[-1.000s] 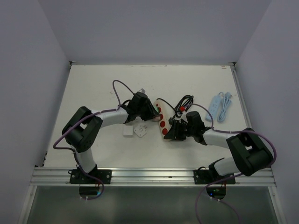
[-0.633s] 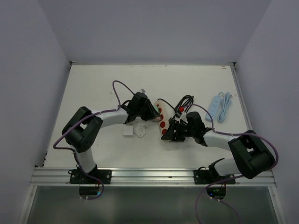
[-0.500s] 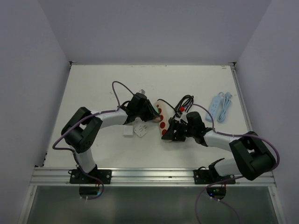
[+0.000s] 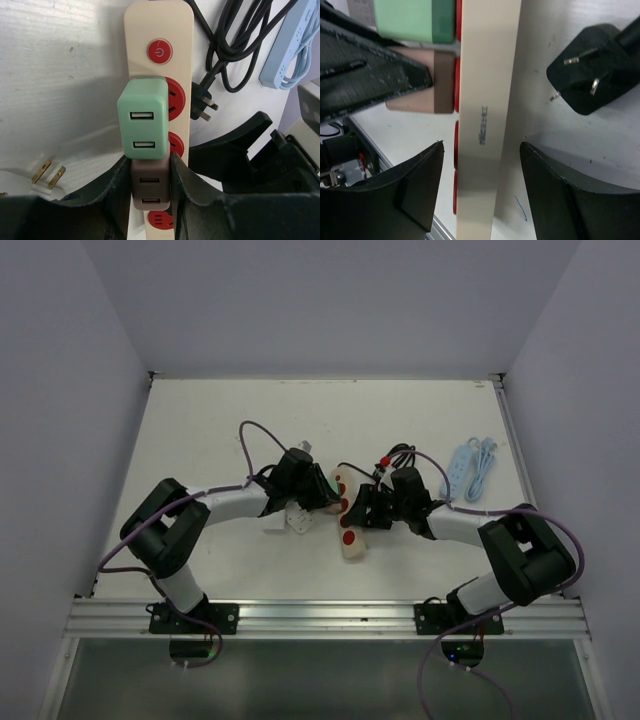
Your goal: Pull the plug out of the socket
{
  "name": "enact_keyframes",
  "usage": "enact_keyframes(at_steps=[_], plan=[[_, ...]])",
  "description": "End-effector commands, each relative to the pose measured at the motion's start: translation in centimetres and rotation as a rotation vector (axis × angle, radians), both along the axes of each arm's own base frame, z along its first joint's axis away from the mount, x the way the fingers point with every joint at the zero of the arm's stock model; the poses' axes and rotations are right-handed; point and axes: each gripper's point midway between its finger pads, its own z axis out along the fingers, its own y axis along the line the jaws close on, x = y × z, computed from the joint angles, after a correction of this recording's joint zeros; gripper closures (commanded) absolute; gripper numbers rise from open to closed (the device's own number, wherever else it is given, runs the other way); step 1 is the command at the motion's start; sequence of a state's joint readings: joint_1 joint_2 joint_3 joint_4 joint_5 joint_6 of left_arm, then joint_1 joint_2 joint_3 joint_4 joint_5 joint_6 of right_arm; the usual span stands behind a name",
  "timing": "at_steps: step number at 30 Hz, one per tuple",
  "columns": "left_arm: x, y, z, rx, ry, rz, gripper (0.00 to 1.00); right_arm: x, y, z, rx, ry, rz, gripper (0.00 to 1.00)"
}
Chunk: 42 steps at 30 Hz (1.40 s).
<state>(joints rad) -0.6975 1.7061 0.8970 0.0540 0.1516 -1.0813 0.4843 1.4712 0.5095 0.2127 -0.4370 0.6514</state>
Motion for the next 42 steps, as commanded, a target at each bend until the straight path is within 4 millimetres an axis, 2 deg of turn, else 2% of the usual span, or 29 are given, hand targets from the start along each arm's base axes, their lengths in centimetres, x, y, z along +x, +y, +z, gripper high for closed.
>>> enact_keyframes(at_steps=[1,7,13,16,19,20,22,23,25,26,29,34,42], plan=[[-0.1,-1.3,3.1,-0.064,-0.072,-0.031,1.00,-0.1,-1.0,-2.9,-0.106,0.043,-0.024,0.33],[-0.3,-1.7,3.1,-0.054,-0.077,-0.029,1.00,-1.1,-0.1,-4.8,-0.106,0.090,-0.001,0.34],[-0.2,-1.6,3.0,-0.044,-0.079,-0.023,1.00,-2.6,-0.8,-6.5,-0.136,0.144,0.005,0.37],[-0.1,-1.5,3.1,-0.040,-0.082,-0.015,1.00,-3.1,-1.0,-6.6,-0.146,0.155,0.009,0.41],[0.1,-1.5,3.3,-0.040,-0.089,-0.014,1.00,-3.2,-1.3,-6.6,-0.163,0.166,0.007,0.51],[0.0,-1.5,3.2,-0.035,-0.087,-0.012,1.00,-3.3,-1.4,-6.6,-0.167,0.167,0.010,0.59],[0.2,-1.5,3.7,-0.040,-0.095,-0.012,1.00,-3.5,-1.6,-6.9,-0.179,0.174,0.009,0.66],[0.3,-1.4,3.9,-0.040,-0.098,-0.008,1.00,-3.5,-1.7,-6.9,-0.183,0.176,0.009,0.72],[0.3,-1.4,4.2,-0.040,-0.103,-0.006,1.00,-3.6,-1.7,-7.2,-0.185,0.185,0.011,0.76],[0.3,-1.3,4.3,-0.040,-0.103,-0.007,1.00,-3.7,-1.7,-7.3,-0.187,0.190,0.012,0.85],[0.2,-1.2,4.5,-0.043,-0.101,-0.009,1.00,-4.0,-1.9,-8.1,-0.205,0.219,0.009,1.00],[0.7,0.2,5.0,-0.058,-0.097,0.015,1.00,-4.2,-2.3,-9.1,-0.234,0.261,-0.008,1.00],[1.6,2.4,6.9,-0.110,-0.103,0.046,1.00,-4.5,-5.1,-11.6,-0.355,0.358,-0.107,1.00]])
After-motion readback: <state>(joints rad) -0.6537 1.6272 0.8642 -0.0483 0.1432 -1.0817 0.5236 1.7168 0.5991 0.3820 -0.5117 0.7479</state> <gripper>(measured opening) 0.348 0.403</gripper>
